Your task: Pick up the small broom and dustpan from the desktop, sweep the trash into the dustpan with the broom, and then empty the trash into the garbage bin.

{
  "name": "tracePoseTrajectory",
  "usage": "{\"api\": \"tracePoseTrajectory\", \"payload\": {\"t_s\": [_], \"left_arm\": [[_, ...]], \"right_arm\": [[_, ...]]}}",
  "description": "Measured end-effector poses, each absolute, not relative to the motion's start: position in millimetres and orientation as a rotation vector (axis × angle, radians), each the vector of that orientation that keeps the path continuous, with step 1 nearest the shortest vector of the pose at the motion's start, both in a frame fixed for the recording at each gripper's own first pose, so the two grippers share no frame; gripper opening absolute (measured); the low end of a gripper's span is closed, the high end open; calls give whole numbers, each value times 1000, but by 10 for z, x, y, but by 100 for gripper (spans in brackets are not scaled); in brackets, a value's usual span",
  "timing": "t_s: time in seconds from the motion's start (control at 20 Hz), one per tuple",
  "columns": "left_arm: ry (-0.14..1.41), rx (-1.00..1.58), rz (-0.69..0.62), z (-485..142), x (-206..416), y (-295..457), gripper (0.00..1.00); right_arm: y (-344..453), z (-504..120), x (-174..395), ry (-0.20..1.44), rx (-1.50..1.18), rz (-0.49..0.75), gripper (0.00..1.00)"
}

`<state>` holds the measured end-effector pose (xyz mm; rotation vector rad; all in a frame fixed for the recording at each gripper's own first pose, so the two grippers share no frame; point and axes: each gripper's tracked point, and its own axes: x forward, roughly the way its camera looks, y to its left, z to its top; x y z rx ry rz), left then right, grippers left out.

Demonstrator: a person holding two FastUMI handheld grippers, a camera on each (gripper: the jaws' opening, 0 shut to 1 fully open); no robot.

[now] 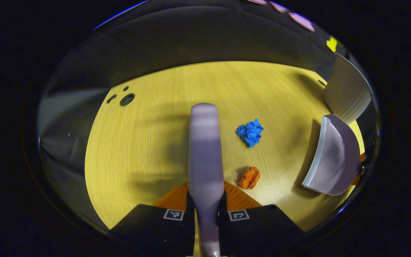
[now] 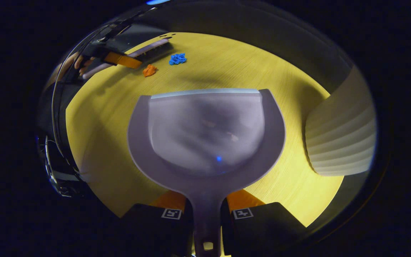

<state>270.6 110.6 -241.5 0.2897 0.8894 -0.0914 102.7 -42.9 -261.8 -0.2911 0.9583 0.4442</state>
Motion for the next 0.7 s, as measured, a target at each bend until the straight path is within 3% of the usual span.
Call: {"api": "tracePoseTrajectory", "payload": {"t_s": [0.05,0.4,0.55,0.7], "left_arm": [[909,306,-102,-2463,2741,1077,31],[978,416,-298,-2564,2795,731,31],[1013,440,-378,-2617,2712,451,30],[1063,433,-450,-2735,2480,173,29]], "right_arm": [[-405,-2647,1045,955,-309,459,37],[-331,-2703,1078,936,-379,516,41],[-347,-2704,1079,928,-400,544,34],[-379,-2706,1081,918,-439,567,37]]}}
